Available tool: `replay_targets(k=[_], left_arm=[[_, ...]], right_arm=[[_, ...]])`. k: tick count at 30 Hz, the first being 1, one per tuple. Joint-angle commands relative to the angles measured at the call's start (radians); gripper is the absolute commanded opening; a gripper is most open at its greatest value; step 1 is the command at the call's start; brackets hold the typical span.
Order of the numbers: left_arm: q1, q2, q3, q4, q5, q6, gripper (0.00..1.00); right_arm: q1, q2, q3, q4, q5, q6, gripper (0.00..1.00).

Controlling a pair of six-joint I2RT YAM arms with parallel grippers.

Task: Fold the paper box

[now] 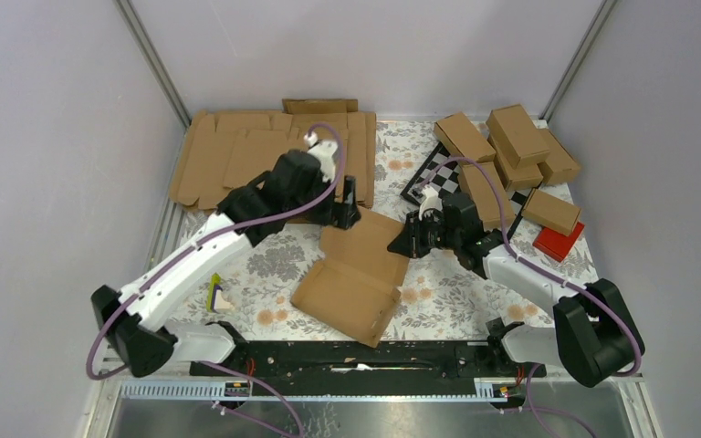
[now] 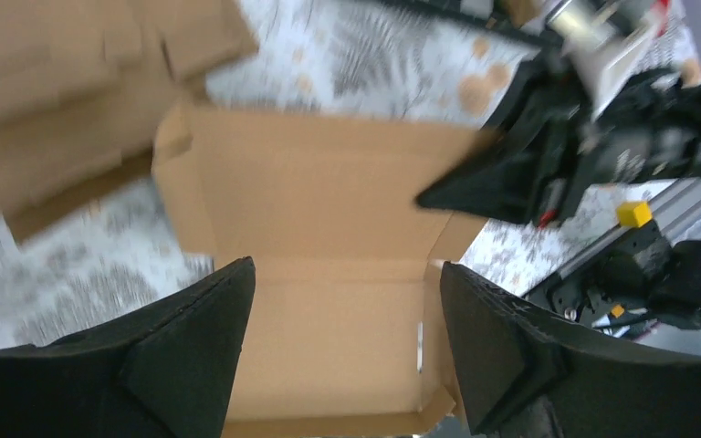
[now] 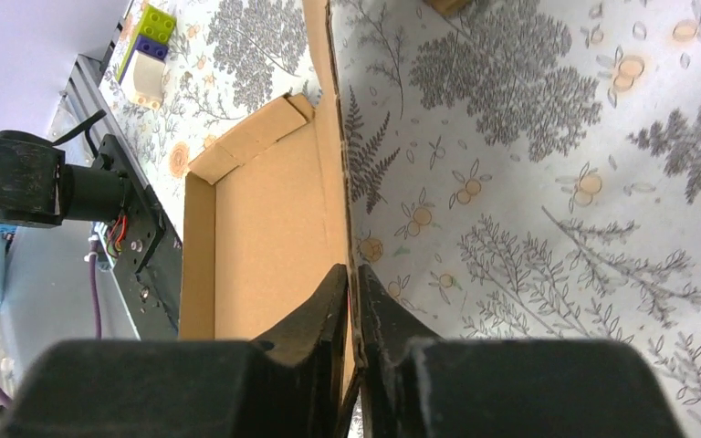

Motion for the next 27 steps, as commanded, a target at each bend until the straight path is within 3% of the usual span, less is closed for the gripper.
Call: replay_targets(k=[1, 5, 13, 15, 18, 21, 27], left_arm=[[0.004, 0.116, 0.214, 0.041, -0.003, 0.213, 0.79], [0.031, 0.224, 0.336, 0.06, 0.082, 0.365, 0.78], [0.111, 0.42, 0.457, -0.054, 0.557, 0.716, 0.78], [0.128, 0.473, 0.501, -0.113, 0.62, 0.778, 0.77], [0.142, 0.532, 0.564, -0.223, 0.68, 0.823, 0.75], [0.142, 0.536, 0.552, -0.227, 0.691, 0.817, 0.74], [0.131, 0.553, 0.489, -0.207, 0.61, 0.741, 0.74]], right_arm=[[0.009, 0.009, 0.078, 0.001, 0.002, -0.081, 0.12], [0.009, 0.054, 0.142, -0.013, -0.053, -0.118, 0.09], [0.009, 0.113, 0.208, -0.056, -0.218, -0.193, 0.14], [0.009, 0.107, 0.2, -0.056, -0.224, -0.203, 0.15], [0.009, 0.097, 0.199, -0.056, -0.224, -0.2, 0.15], [0.009, 0.097, 0.199, -0.056, -0.21, -0.195, 0.14], [0.009, 0.102, 0.202, -0.029, -0.188, -0.179, 0.14]])
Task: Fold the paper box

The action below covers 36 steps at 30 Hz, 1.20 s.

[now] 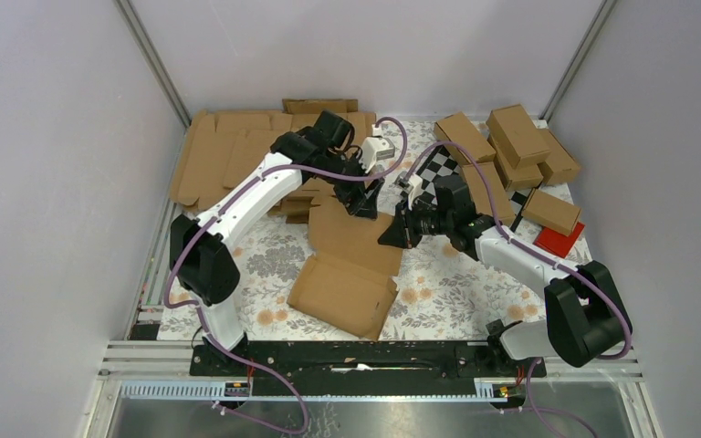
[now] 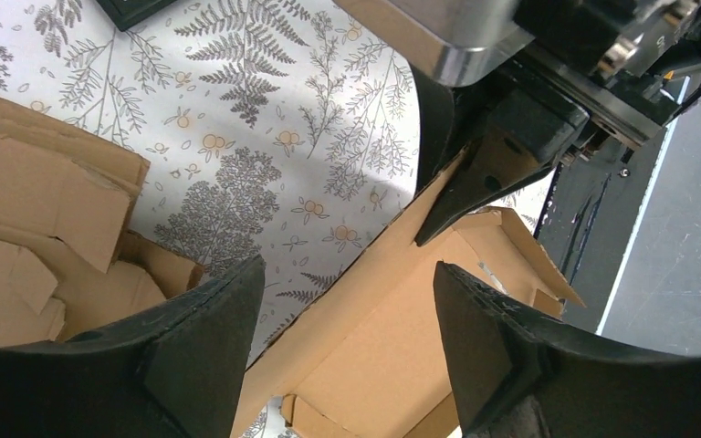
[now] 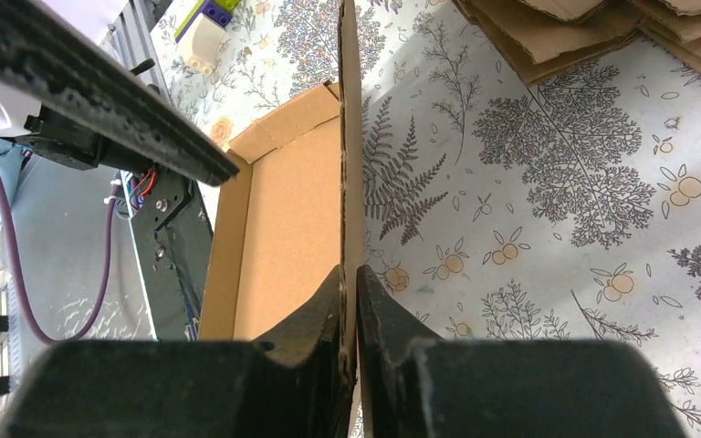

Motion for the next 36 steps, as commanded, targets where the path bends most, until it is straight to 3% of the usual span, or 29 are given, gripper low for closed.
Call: replay_targets(k=[1, 4, 5, 9, 13, 21, 25, 29, 32, 35, 36], left_arm=[[-0.013, -0.002, -0.018, 0.007, 0.022, -0.022, 0.74], [-0.026, -0.007, -0.04, 0.02, 0.037, -0.038, 0.72], [-0.031, -0.008, -0.048, 0.025, 0.026, -0.047, 0.68], [-0.046, -0.004, -0.033, 0.032, -0.059, -0.111, 0.38], [-0.047, -0.065, -0.117, 0.123, -0.135, -0.158, 0.31], [-0.081, -0.086, -0.166, 0.115, -0.204, -0.104, 0.57], [-0.079, -0.117, -0.187, 0.183, -0.228, -0.096, 0.62], [-0.058, -0.107, -0.149, 0.175, -0.232, -0.112, 0.63], [-0.054, -0.097, -0.115, 0.143, -0.25, -0.114, 0.63], [-0.054, -0.097, -0.091, 0.11, -0.248, -0.099, 0.63], [-0.054, -0.094, -0.077, 0.09, -0.243, -0.084, 0.64]], right_arm=[[0.008, -0.007, 0.023, 0.054, 0.004, 0.012, 0.15], [0.007, 0.005, 0.02, 0.087, 0.03, 0.041, 0.17], [0.008, 0.007, 0.023, 0.086, 0.042, 0.048, 0.19], [0.008, 0.0, 0.023, 0.087, 0.09, 0.063, 0.28], [0.008, -0.022, -0.008, 0.12, 0.125, 0.076, 0.32], [0.007, -0.025, -0.018, 0.14, 0.094, 0.084, 0.3], [0.009, -0.029, -0.022, 0.143, 0.053, 0.086, 0.28], [0.009, -0.012, -0.007, 0.12, 0.035, 0.087, 0.32], [0.01, -0.002, 0.001, 0.107, 0.036, 0.089, 0.2], [0.011, -0.001, 0.015, 0.091, 0.032, 0.087, 0.0], [0.011, -0.004, 0.02, 0.083, 0.034, 0.083, 0.0]])
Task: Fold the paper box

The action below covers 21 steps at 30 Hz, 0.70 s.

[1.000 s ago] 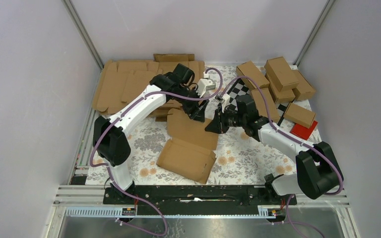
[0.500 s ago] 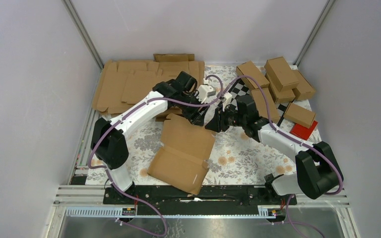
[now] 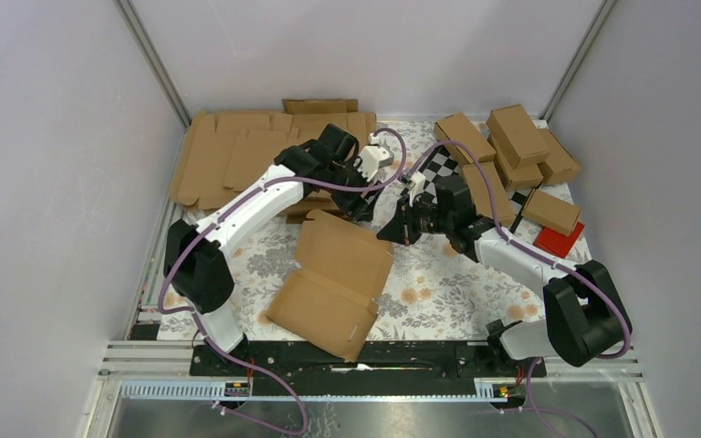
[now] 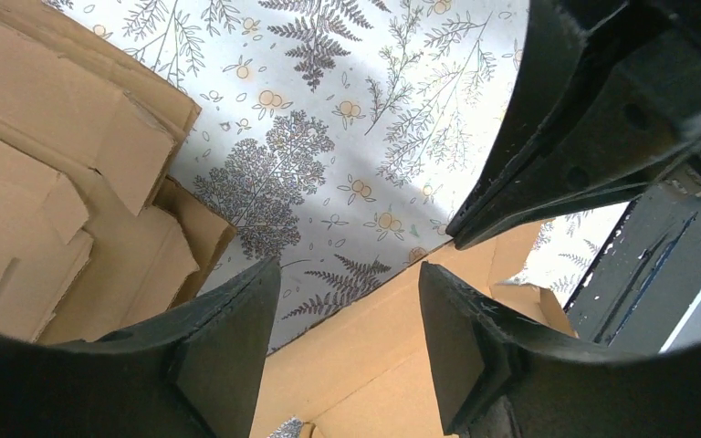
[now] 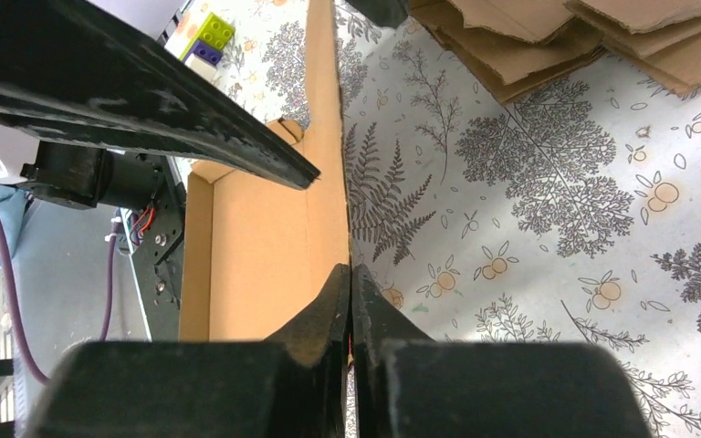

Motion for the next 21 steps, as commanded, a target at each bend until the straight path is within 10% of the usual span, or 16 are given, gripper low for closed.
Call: replay_targets(k=[1, 10, 21], left_arm=[[0.001, -0.028, 0.096, -0.055, -0.002, 0.048, 0.64], [0.071, 0.04, 0.267, -0.203, 0.304, 0.234, 0.64], [0.097, 0.043, 0.215, -0.139, 0.291, 0.225, 0.63]], right_arm=[[0.01, -0.011, 0.047, -0.016, -0.023, -0.013, 0.0], [0.008, 0.001, 0.21, -0.14, -0.08, -0.097, 0.0], [-0.005, 0.135, 0.508, -0.559, -0.195, -0.399, 0.0]])
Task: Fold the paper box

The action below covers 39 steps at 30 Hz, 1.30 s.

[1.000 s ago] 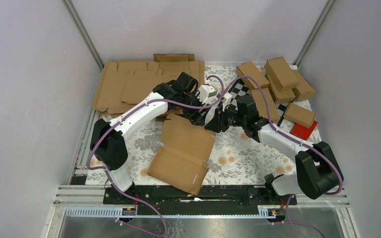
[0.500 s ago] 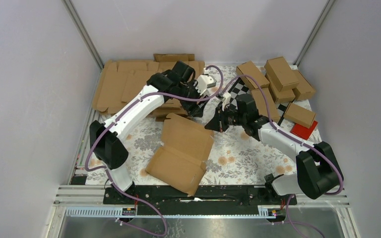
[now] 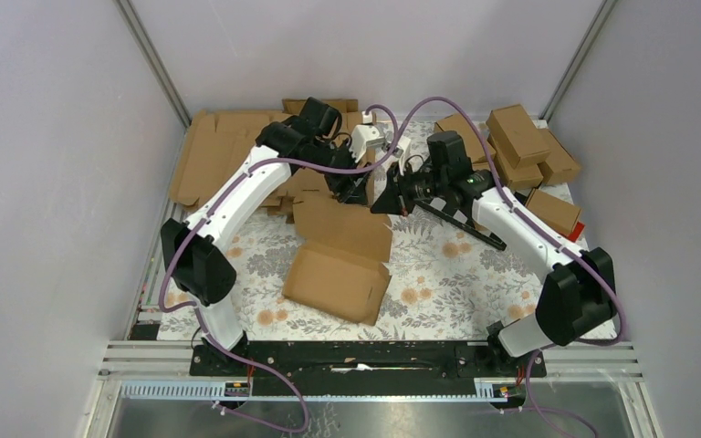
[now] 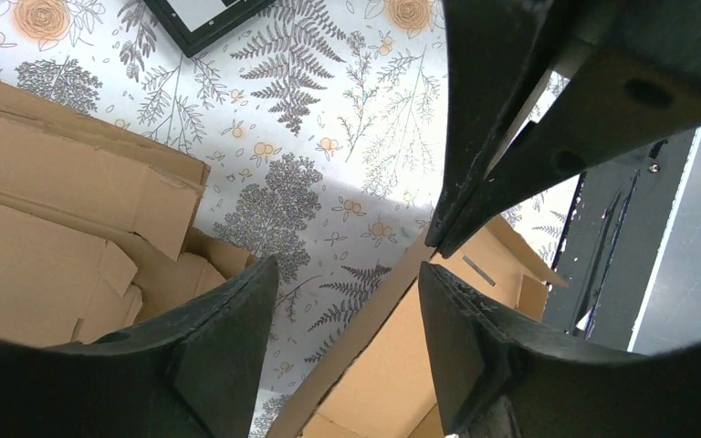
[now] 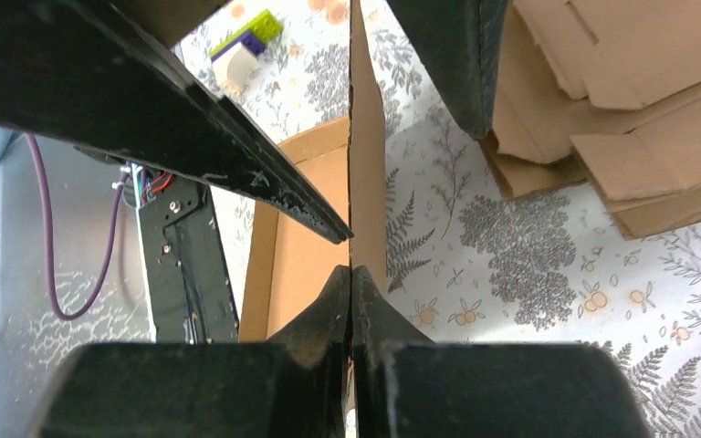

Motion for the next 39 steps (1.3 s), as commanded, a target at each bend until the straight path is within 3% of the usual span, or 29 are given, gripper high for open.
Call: replay_targets(k=[1, 8, 20, 23, 25, 26, 31, 34, 39], left_arm=[[-0.004, -0.004, -0.024, 0.035, 0.058, 0.025, 0.61], [-0.021, -0.047, -0.105, 0.047, 0.02, 0.024, 0.49], [-0.055, -0.088, -0.214, 0.082, 0.002, -0.02, 0.44], [-0.057, -0.098, -0.231, 0.077, -0.006, -0.038, 0.34], [-0.063, -0.099, -0.232, 0.08, -0.016, -0.065, 0.13], [-0.065, -0.099, -0.23, 0.084, -0.023, -0.084, 0.01], [-0.076, -0.106, -0.223, 0.133, -0.167, -0.192, 0.0], [-0.079, -0.125, -0.227, 0.167, -0.244, -0.24, 0.0], [-0.079, -0.166, -0.27, 0.232, -0.419, -0.346, 0.0]], right_arm=[[-0.001, 0.024, 0.043, -0.121, -0.069, -0.106, 0.0], [-0.002, 0.025, 0.044, -0.119, -0.06, -0.101, 0.0], [-0.002, -0.003, 0.016, -0.056, -0.056, -0.074, 0.0], [-0.003, -0.006, 0.008, -0.027, -0.051, -0.053, 0.0], [-0.002, -0.006, 0.001, -0.01, -0.028, -0.035, 0.03], [-0.003, -0.006, -0.005, 0.005, -0.007, -0.014, 0.1], [-0.002, -0.026, -0.052, 0.07, 0.185, 0.171, 0.68], [-0.003, -0.096, -0.107, 0.078, 0.412, 0.245, 0.76], [-0.002, -0.279, -0.248, 0.073, 0.777, 0.423, 0.99]])
